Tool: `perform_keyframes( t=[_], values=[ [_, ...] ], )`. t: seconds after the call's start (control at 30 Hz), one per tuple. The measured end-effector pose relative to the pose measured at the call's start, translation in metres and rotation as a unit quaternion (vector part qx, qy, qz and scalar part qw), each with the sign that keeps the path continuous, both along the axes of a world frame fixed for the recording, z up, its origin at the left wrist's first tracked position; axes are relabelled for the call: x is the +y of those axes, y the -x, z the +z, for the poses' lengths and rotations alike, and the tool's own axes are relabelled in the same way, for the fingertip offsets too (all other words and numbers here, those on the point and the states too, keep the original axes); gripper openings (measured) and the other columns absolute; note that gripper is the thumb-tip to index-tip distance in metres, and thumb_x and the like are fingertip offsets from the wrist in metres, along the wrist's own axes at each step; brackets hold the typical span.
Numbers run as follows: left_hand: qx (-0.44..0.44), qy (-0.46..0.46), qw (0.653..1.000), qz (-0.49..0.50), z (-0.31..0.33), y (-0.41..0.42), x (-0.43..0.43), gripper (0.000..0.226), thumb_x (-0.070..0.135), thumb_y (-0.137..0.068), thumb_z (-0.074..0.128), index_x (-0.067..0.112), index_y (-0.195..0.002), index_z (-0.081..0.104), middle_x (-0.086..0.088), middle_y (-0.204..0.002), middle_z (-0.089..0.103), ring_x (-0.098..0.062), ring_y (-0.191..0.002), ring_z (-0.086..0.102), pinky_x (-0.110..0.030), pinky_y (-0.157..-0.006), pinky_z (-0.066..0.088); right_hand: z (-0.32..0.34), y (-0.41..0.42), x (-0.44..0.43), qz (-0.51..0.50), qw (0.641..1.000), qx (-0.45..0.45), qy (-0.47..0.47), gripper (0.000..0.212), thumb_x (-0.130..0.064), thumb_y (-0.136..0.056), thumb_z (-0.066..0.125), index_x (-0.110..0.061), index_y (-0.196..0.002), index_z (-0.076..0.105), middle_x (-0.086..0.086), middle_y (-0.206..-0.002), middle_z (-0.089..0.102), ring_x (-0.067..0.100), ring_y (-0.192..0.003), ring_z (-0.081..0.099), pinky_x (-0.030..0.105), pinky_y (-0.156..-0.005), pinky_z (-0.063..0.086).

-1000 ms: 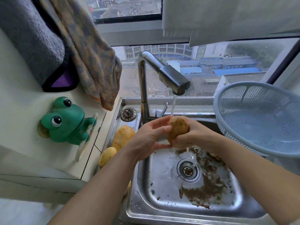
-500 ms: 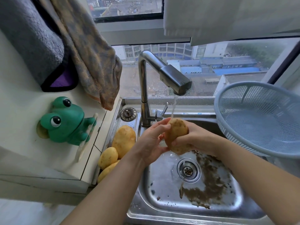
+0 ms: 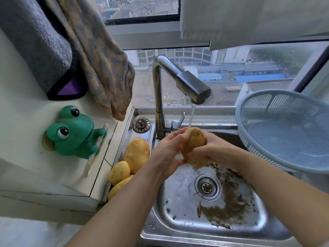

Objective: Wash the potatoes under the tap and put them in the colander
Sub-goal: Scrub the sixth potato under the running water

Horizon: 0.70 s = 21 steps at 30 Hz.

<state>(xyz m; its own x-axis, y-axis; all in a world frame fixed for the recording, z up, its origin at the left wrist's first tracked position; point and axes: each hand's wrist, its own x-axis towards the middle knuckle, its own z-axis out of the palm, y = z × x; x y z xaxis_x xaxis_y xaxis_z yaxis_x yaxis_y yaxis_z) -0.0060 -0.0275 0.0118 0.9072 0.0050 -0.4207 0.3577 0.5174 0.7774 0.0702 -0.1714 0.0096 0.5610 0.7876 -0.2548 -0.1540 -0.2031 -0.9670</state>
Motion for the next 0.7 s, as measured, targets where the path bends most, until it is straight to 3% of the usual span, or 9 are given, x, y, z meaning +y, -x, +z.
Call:
perform_keyframes(
  t=[0.23,0.37,0.57,0.7],
  values=[
    [-0.013,0.022,1.000,-0.006,0.0007,0.0005,0.0023,0.043,0.014,-0.088,0.060,0.012,-0.131,0.057,-0.012,-0.119,0.061,-0.025,-0.108,0.057,-0.046,-0.082,0.056,0.0055,0.0018,0.0004,0.005,1.000,-0.002,0.003,0.054,-0.004,-0.065,0.068,-0.017,-0.116,0.057,-0.003,-0.078,0.067,0.011,-0.070,0.066,0.025,-0.061,0.053],
    [-0.006,0.037,0.999,-0.010,0.0018,0.0005,0.0024,0.045,0.013,-0.083,0.063,0.014,-0.128,0.060,-0.014,-0.126,0.058,-0.027,-0.113,0.054,-0.048,-0.084,0.053,0.0075,0.0011,-0.0013,0.011,1.000,-0.001,0.001,0.051,-0.005,-0.066,0.069,-0.019,-0.113,0.058,0.002,-0.084,0.068,0.014,-0.074,0.066,0.027,-0.064,0.054],
    [0.000,0.030,1.000,-0.005,0.0031,0.0007,0.0015,0.045,0.019,-0.082,0.065,0.013,-0.126,0.062,-0.011,-0.117,0.062,-0.027,-0.112,0.055,-0.047,-0.079,0.057,0.0069,0.0026,-0.0004,0.010,1.000,-0.007,-0.007,0.050,-0.002,-0.065,0.068,-0.020,-0.111,0.059,0.002,-0.083,0.069,0.014,-0.073,0.066,0.027,-0.063,0.054],
    [0.001,0.038,0.999,-0.018,0.0042,0.0024,0.0024,0.052,0.019,-0.077,0.066,0.013,-0.128,0.060,-0.014,-0.123,0.058,-0.030,-0.117,0.052,-0.048,-0.080,0.057,0.0053,0.0026,-0.0013,0.013,1.000,-0.014,0.004,0.055,-0.005,-0.064,0.071,-0.020,-0.116,0.058,0.010,-0.094,0.068,0.020,-0.082,0.066,0.031,-0.070,0.055]
  ],
)
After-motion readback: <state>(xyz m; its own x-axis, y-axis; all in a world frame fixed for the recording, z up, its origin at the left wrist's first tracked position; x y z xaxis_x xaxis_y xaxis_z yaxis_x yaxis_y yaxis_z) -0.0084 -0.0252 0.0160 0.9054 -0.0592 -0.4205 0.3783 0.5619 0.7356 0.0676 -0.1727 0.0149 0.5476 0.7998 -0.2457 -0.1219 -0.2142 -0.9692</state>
